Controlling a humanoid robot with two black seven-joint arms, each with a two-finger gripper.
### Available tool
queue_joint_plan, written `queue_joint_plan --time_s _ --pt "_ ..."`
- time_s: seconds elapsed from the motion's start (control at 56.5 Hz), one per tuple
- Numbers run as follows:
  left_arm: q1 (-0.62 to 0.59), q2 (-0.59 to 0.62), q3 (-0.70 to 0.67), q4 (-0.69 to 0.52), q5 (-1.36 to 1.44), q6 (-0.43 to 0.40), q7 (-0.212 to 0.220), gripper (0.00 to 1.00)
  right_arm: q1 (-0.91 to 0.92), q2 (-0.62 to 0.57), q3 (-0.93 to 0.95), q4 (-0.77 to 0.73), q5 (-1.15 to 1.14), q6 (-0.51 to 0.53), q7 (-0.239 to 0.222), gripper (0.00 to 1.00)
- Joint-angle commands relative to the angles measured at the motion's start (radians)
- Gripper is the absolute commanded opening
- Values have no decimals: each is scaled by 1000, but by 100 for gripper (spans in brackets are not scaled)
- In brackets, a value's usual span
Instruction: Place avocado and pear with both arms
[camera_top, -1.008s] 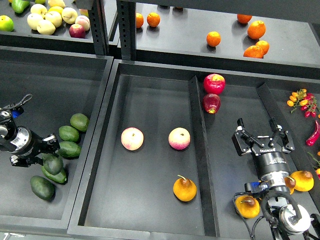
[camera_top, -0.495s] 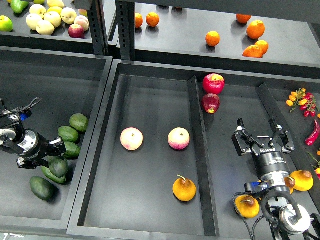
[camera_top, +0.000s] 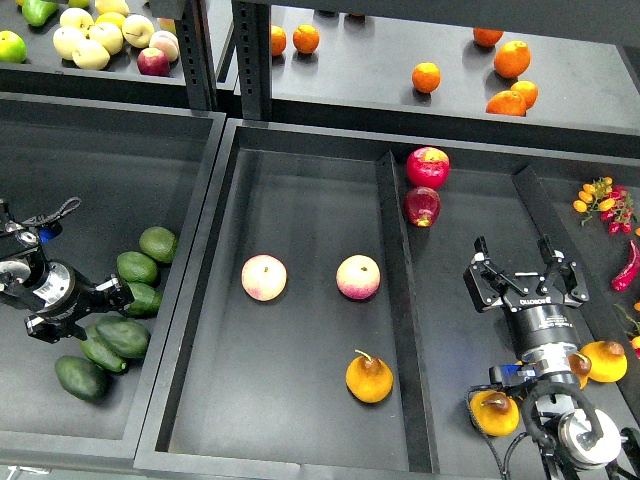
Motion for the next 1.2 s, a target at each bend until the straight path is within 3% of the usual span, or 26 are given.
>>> queue_joint_plan --time_s 0.0,0.301,0.601,0.867,1.185 --pt "0 0 -1 -1 0 0 0 81 0 0 -3 -1 0 0 0 100" --pt "-11 18 -47 -11 -1 0 0 89 0 0 -3 -1 0 0 0 100" --pt "7 125 -317 -14 -29 0 0 93 0 0 -6 -2 0 0 -6 100" --pt "145 222 -608 -77 -118 0 0 94 0 0 -50 -2 0 -2 -12 100" --pt "329 248 -900 -165 -348 0 0 94 -11 0 -119 -1 0 -12 -35 100"
